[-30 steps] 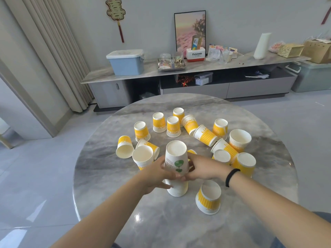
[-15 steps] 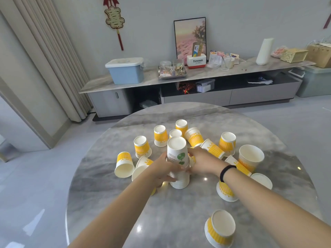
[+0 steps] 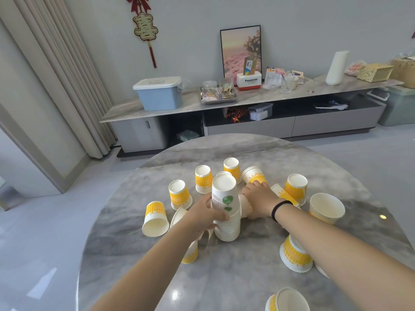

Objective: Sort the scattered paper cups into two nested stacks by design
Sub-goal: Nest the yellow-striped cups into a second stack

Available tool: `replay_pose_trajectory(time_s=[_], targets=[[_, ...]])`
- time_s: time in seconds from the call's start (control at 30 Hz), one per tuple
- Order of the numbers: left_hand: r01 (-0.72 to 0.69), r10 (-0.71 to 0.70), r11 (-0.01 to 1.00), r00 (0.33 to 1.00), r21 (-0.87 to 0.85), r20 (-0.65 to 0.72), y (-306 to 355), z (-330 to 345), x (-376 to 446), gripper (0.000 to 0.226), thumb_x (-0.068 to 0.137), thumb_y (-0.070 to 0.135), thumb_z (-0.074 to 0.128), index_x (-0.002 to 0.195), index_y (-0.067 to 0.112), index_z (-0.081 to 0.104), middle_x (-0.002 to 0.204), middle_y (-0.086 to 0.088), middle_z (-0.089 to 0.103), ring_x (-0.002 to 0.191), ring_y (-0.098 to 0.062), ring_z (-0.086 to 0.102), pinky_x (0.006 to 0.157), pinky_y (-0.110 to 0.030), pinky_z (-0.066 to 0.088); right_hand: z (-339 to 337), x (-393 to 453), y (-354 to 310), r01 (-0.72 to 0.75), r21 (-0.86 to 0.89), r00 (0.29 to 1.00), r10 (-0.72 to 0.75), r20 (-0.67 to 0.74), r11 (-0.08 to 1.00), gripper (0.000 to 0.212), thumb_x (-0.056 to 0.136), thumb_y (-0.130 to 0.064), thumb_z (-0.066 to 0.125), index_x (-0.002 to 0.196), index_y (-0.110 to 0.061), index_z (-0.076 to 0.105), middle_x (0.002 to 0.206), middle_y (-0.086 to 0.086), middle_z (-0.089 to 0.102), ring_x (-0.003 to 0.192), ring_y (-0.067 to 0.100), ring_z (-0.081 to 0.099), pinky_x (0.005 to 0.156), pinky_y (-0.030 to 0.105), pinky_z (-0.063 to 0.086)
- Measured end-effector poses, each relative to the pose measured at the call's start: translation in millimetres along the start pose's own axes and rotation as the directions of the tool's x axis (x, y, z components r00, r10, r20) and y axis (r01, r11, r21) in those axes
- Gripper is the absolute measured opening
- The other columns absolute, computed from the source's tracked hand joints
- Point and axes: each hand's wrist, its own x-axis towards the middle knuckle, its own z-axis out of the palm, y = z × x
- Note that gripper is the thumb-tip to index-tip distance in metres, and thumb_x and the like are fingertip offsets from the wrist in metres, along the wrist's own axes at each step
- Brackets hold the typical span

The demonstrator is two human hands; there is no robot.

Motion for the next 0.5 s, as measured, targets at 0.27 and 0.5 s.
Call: replay_pose_trajectory(time_s=[0.27, 0.5], targets=[[0.038, -0.039, 0.968, 0.999, 0.247, -0.003, 7.1, -16.2, 6.7, 0.067, 0.072, -0.008, 0.043, 0.132, 0.021, 0.047, 0.125, -0.013, 0.058, 0.110, -0.028, 0.057, 0.095, -0.039, 0.051, -18.7, -20.1, 12.6, -0.139, 0.570, 0.963, 0.244, -0.111, 0.810, 0.058, 0.066, -0.043, 0.075, 0.112, -0.017, 0.049, 0.108, 0.001, 0.062, 0.097, 0.023, 0.059, 0.079, 0.035, 0.047], [-0.141, 0.242, 0.871, 0.957, 0.470, -0.162, 49.0, -36.2, 60.7, 0.030, 0.084, 0.014, 0.062, 0.114, 0.019, 0.065, 0.106, 0.002, 0.066, 0.088, -0.014, 0.058, 0.072, -0.023, 0.048, -23.1, -13.2, 33.0, -0.214, 0.604, 0.933, 0.345, -0.107, 0.768, 0.076, 0.067, -0.051, 0.074, 0.129, -0.019, 0.044, 0.125, 0.002, 0.058, 0.113, 0.024, 0.055, 0.092, 0.035, 0.047]])
